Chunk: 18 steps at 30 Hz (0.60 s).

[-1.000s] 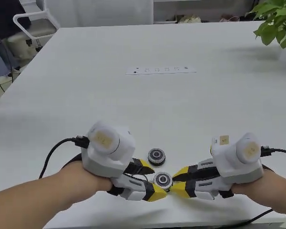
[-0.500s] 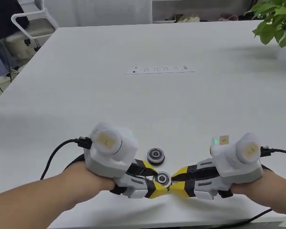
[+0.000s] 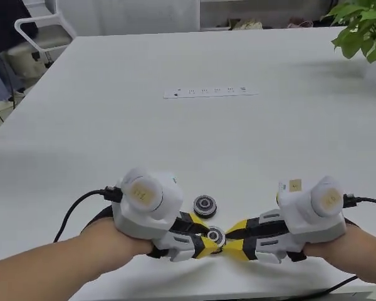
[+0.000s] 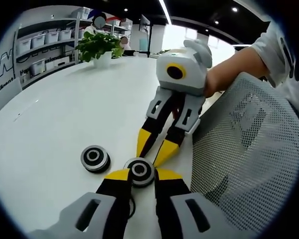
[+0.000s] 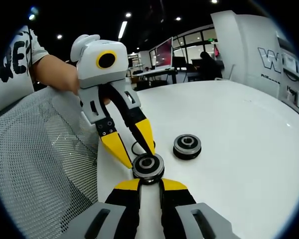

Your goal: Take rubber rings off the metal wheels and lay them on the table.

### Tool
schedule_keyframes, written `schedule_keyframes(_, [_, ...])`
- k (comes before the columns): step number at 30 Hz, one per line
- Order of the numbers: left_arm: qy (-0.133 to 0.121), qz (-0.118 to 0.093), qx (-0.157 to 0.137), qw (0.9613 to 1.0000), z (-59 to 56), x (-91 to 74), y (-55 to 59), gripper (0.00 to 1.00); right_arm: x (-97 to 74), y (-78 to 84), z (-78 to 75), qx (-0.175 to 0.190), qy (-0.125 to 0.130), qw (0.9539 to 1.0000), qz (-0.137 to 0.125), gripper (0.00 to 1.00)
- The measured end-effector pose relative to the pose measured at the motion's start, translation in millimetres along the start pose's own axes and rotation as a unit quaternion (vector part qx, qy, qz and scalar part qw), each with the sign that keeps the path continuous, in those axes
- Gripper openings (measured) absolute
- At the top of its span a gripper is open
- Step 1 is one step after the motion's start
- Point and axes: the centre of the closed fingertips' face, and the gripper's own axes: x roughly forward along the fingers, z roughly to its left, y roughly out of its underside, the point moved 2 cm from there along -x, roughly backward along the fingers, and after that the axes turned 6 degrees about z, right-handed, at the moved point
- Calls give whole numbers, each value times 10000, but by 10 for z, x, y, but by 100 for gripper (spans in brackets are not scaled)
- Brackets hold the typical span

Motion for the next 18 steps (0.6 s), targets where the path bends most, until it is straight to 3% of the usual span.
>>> schedule_keyframes(5, [-167, -20, 88, 9998, 20, 20, -4, 8, -1, 0, 2, 7, 5, 10000, -6, 12])
schedule_keyframes(9, [-304, 21, 424, 9986, 11, 42, -10, 7, -1, 2, 7, 12, 10, 10000, 11, 12])
schedule_keyframes(15, [-354, 0, 404, 9986, 20, 44, -8, 7, -1, 6, 7, 19, 31, 10000, 56, 10])
schedule_keyframes(18, [-359, -10, 412, 9985, 21, 45, -8, 7, -19, 17, 10, 49, 24, 9999, 111, 5])
